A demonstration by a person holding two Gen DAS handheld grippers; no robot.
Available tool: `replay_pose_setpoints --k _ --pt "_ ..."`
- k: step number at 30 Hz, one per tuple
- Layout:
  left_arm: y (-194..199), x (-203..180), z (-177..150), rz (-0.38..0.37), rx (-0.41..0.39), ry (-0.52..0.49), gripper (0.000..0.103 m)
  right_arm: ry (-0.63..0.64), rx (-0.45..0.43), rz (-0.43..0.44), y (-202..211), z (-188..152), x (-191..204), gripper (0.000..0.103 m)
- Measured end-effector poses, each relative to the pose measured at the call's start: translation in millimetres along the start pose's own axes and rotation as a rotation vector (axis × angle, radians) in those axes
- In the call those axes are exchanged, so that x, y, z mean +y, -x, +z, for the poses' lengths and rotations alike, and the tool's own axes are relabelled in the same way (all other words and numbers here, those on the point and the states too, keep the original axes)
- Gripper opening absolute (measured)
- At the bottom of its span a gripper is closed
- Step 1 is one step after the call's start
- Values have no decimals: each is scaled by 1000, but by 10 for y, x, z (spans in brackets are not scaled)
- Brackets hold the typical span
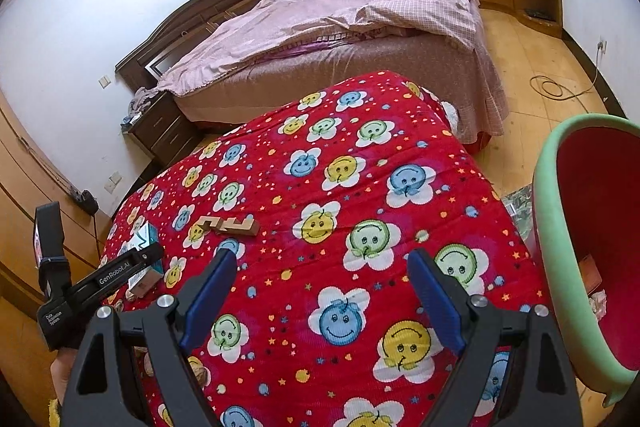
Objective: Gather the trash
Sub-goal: 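Grasp the white medicine box with the left tool, then grasp the wooden piece with the right tool while the left tool holds the box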
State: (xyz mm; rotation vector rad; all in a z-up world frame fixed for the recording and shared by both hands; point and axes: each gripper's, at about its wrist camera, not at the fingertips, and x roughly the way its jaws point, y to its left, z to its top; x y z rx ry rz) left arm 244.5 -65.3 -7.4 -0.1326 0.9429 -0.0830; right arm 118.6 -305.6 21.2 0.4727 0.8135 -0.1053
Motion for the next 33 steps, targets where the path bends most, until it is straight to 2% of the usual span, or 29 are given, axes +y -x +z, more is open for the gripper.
replay_pose_setpoints --k 4,7,12,20,21,22,27,30,33 --pt "26 40 3 -20 -8 9 62 11 12 -1 -59 17 35 89" --pt "54 87 -5 -67 -13 10 62 30 17 -3 -96 19 120 89" --pt "145 142 -23 -70 -53 6 60 74 23 -5 -197 15 298 89" --pt "316 246 -43 -85 -144 4 56 150 28 -145 -562 189 425 89" --pt "322 257 -42 -88 -150 1 47 157 29 -158 -602 213 433 89" --pt "323 267 -45 -90 -153 -3 31 167 32 -171 -652 235 442 89" --pt "298 304 -48 -111 -147 -4 30 221 65 -216 -865 274 493 89" --pt "291 335 -43 -108 -142 14 31 236 64 -208 -867 253 534 89" --pt "267 358 -35 -115 -128 26 37 264 75 -184 -854 181 611 89"
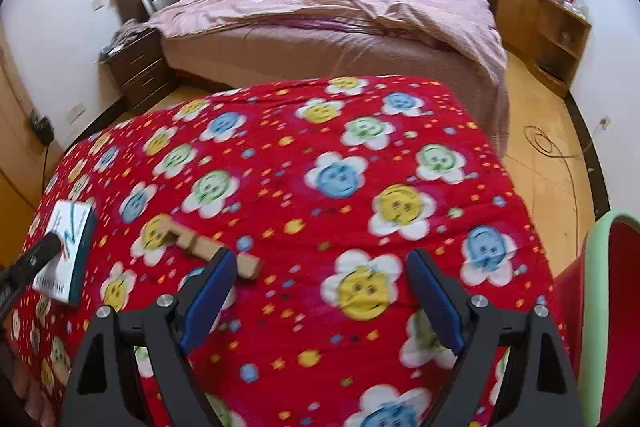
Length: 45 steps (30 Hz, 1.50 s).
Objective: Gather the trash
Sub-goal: 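Grasp the wooden piece with the right tool while the left tool holds the box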
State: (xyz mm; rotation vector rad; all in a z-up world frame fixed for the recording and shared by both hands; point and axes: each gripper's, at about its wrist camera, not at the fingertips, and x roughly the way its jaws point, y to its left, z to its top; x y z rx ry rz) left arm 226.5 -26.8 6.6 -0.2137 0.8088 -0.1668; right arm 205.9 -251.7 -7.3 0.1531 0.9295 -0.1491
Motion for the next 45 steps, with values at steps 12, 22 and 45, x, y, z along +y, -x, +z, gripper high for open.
replay_pose_setpoints --k 12,22,45 --pt "-136 -160 -68 21 50 -76 65 38 -19 62 123 -78 146 89" --pt "-183 -50 -42 27 63 -37 51 0 -16 -75 -61 174 -148 89" --pt "24 99 17 45 -16 -1 51 82 15 172 159 -93 566 79"
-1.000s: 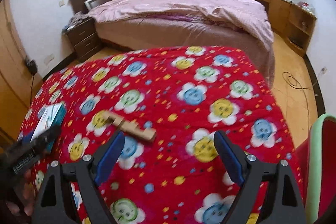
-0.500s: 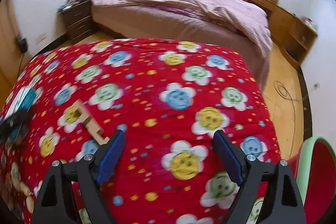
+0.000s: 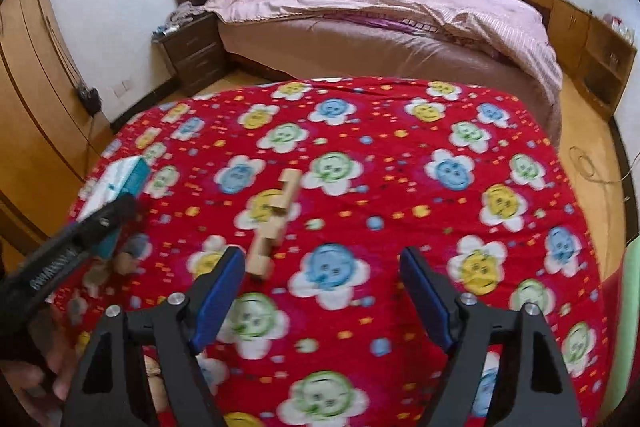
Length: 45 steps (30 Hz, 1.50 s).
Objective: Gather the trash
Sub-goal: 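Grasp the wooden piece with the right tool while the left tool holds the box, then carry the white box and wooden piece over the bucket with both tools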
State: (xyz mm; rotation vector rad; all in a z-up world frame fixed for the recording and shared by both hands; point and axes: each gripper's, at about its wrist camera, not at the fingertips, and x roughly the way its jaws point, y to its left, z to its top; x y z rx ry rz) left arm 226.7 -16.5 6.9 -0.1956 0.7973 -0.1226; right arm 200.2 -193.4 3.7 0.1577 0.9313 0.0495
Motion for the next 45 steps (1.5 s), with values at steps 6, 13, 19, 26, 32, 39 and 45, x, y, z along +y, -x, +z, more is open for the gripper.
replay_pose_setpoints --k 6,13,19,26,32,39,45 --pt "31 12 8 -4 -7 6 51 -21 19 25 -120 -16 103 50" --pt "38 3 8 -5 -7 3 51 5 -9 -21 -148 -34 140 15" --pt "43 -22 0 -10 -11 0 51 -58 -14 15 -78 -47 -5 13" --pt "82 -94 -22 -23 -18 -15 51 -94 -63 26 259 -143 -141 13" --pt "145 -181 -28 -41 -30 -32 51 -124 -118 16 633 -271 -304 13" --pt "312 -379 -28 -61 -55 -71 51 -181 -176 -30 1097 -447 -648 13" --pt "509 -640 -59 -94 -65 -133 51 -247 -219 -86 1407 -631 -992 13"
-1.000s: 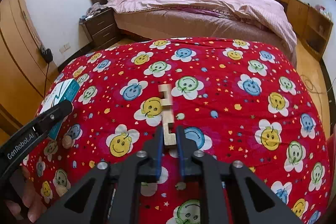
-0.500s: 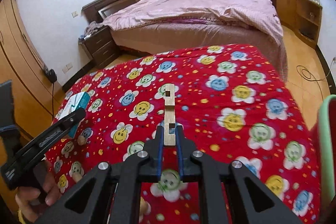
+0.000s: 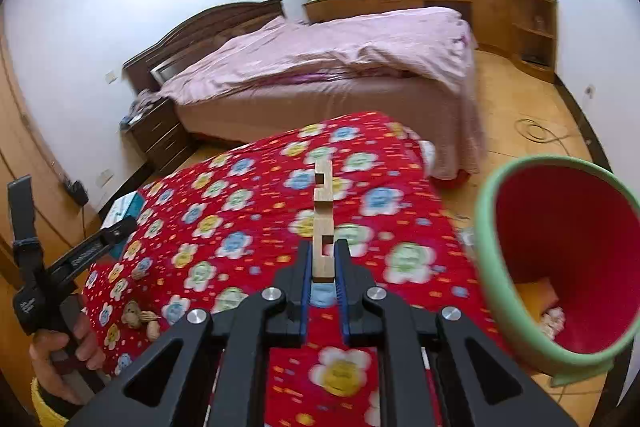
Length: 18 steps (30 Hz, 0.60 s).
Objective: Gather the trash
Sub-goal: 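Carry the white box and wooden piece over the bucket with both tools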
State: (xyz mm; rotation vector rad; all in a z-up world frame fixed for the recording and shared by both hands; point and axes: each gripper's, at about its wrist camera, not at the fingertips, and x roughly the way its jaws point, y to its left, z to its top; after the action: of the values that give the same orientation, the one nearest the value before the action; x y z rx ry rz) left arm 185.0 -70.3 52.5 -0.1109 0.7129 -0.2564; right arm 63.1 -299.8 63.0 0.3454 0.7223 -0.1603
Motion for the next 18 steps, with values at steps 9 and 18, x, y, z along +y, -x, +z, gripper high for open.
replay_pose_setpoints --k 9,18 --pt "247 -582 -53 -109 15 -84 51 -116 -46 -78 333 -113 -695 13" --pt "322 -1366 -236 -249 83 -181 51 -226 -65 -140 523 -267 -1322 13"
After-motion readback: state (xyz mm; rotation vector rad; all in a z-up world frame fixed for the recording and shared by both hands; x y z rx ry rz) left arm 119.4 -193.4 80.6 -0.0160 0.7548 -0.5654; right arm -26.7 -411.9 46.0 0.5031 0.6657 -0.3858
